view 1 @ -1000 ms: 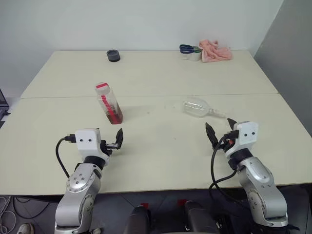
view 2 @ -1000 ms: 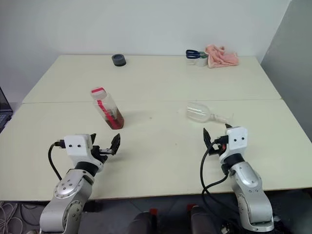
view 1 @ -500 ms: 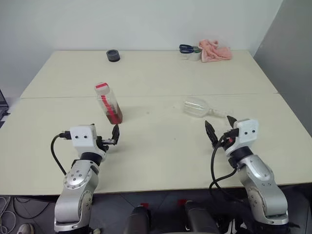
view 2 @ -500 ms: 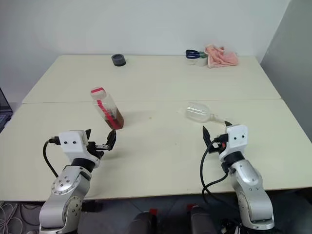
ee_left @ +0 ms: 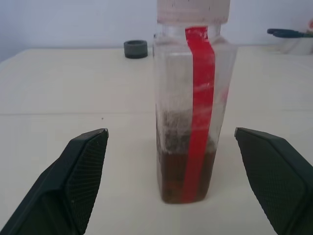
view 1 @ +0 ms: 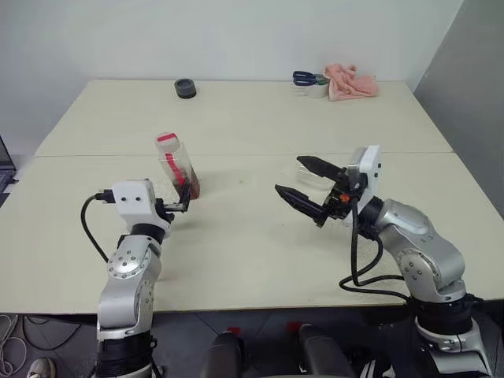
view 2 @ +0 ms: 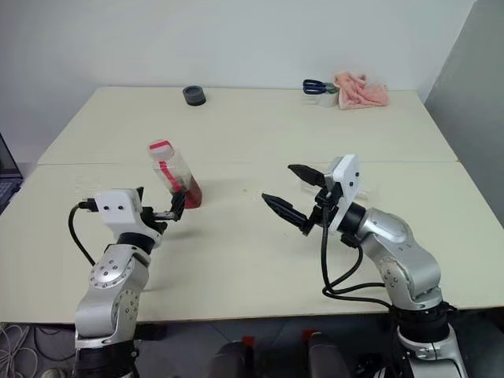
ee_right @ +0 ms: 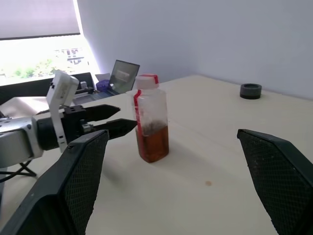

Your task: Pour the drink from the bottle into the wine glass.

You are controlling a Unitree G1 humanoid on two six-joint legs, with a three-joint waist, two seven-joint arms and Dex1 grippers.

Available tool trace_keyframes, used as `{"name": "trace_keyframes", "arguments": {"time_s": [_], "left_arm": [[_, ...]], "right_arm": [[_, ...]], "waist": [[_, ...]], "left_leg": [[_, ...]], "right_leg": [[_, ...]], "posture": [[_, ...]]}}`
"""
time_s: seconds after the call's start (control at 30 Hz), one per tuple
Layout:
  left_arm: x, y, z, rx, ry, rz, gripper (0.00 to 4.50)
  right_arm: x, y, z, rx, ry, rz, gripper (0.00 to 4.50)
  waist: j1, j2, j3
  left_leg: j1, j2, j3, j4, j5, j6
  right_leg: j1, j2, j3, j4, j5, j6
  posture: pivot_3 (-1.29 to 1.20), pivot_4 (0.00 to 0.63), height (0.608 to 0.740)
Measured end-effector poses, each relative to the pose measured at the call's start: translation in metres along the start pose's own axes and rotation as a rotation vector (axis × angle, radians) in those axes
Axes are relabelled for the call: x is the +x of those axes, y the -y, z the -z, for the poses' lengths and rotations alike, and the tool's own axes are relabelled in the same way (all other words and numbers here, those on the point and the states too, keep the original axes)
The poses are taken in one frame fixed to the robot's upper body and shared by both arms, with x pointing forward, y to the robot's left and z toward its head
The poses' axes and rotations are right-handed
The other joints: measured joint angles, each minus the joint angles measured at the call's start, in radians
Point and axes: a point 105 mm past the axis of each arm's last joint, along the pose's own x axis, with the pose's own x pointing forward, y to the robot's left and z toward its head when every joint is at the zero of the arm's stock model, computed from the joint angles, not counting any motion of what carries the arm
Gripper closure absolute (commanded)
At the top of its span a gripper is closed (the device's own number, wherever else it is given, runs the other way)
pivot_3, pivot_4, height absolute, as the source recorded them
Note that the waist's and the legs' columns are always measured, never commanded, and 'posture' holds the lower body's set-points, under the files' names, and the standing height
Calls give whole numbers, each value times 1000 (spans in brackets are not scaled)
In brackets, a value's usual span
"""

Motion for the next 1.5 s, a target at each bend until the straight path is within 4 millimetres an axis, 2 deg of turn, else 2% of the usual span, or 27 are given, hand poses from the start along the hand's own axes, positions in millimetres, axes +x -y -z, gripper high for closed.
{"name": "trace_keyframes", "arguments": {"time_s": [0.33, 0.6, 0.8, 1.0, 1.1, 1.3, 1.37, 1.5], "left_arm": [[20, 7, -6, 0, 28, 47, 28], [46, 4, -14, 22, 85, 51, 28], [61, 1, -9, 28, 87, 33, 28], [66, 2, -6, 23, 95, 47, 28], [66, 3, -4, 20, 90, 51, 638], [66, 5, -4, 12, 92, 62, 2542], [66, 6, -4, 8, 93, 63, 2774], [64, 6, -3, 9, 95, 61, 2777]], "right_arm": [[6, -19, -5, 54, 2, -93, 0], [7, -16, -7, 44, 1, -57, 0], [7, -15, -9, 34, 7, -31, 0], [7, -13, -10, 34, 7, -10, 0], [7, -12, -10, 34, 8, 0, 0], [7, -11, -9, 34, 8, 5, 0], [7, -11, -9, 35, 8, 6, 0], [7, -10, -9, 29, 8, 13, 0]], "waist": [[0, 0, 0], [1, 0, 0], [1, 0, 0], [1, 0, 0], [1, 0, 0], [1, 0, 0], [1, 0, 0], [1, 0, 0]], "left_leg": [[0, 0, -1, 0, 0, 0], [-1, 0, -2, 0, 0, 0], [-1, 0, -3, 0, 0, 0], [-1, 0, -5, 0, 0, 0], [-2, -1, -7, 0, 0, 0], [-1, -1, -7, 0, 0, 0], [-1, -1, -7, 0, 0, 0], [-1, -1, -8, 0, 0, 0]], "right_leg": [[0, 0, -2, 0, 0, 0], [0, 0, -2, 0, 0, 0], [0, 0, -3, 0, 0, 0], [0, 0, -3, 0, 0, 0], [0, -1, -4, 0, 0, 0], [0, -1, -4, 0, 0, 0], [0, -1, -4, 0, 0, 0], [0, -1, -4, 0, 0, 0]], "posture": [[0, 150, 740], [0, 150, 740], [0, 150, 740], [0, 150, 740], [0, 150, 740], [0, 150, 740], [0, 150, 740], [0, 150, 740]]}}
